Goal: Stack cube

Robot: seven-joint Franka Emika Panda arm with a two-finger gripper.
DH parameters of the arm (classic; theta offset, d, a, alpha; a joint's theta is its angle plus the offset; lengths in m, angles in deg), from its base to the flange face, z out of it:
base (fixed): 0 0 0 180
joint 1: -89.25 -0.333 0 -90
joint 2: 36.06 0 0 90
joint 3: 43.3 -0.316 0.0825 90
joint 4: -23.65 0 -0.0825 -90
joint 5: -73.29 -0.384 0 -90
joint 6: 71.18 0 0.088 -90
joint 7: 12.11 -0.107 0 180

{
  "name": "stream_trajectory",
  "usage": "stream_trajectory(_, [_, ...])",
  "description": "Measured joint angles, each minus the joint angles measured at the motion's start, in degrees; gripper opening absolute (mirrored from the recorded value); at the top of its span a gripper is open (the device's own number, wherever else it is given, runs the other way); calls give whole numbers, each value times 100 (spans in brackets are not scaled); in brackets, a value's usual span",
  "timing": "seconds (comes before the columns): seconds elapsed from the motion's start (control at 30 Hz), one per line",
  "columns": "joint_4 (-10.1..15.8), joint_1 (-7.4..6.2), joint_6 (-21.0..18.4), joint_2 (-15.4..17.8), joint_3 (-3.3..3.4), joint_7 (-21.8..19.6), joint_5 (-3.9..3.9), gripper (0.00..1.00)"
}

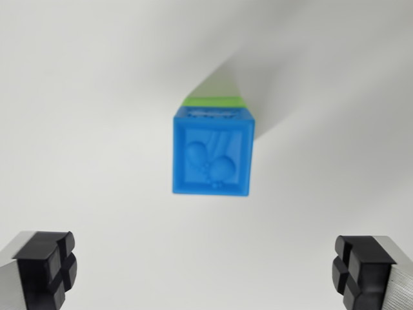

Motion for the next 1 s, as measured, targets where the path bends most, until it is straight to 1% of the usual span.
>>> stream_trajectory(0.13, [-101, 0, -304, 207, 0, 1, -1, 100])
stream_trajectory(0.53, [-448, 0, -1096, 651, 0, 3, -3, 100])
stream_trajectory(0.83, [-744, 0, -1625, 881, 0, 4, -4, 100])
stream_trajectory(1.0, [-881, 0, -1841, 959, 0, 4, -4, 100])
